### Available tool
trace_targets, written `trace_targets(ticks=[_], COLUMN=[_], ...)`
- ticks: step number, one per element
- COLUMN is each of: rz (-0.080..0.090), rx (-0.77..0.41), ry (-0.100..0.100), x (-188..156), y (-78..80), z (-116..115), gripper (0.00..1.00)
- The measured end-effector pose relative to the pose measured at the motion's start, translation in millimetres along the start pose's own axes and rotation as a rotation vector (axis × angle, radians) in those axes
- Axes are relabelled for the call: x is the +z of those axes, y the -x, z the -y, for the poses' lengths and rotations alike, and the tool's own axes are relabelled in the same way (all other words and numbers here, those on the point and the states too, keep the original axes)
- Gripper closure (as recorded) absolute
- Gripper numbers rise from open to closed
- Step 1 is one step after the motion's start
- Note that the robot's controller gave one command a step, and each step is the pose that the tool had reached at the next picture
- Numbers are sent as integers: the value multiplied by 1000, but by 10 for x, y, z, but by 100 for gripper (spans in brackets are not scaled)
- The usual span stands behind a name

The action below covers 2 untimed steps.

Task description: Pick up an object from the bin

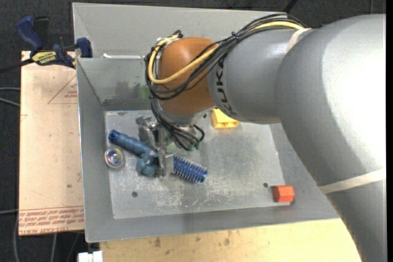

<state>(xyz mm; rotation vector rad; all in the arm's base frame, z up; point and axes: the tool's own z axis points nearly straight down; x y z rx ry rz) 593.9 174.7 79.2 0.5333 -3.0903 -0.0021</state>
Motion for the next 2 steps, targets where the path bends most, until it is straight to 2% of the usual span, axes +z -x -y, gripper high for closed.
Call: trace_targets(ticks=[1, 2], rz=[6, 16], rx=[1, -25], ry=[-1, -2], x=[-39, -1274], y=[11, 41], z=[7, -86], gripper=[100, 100])
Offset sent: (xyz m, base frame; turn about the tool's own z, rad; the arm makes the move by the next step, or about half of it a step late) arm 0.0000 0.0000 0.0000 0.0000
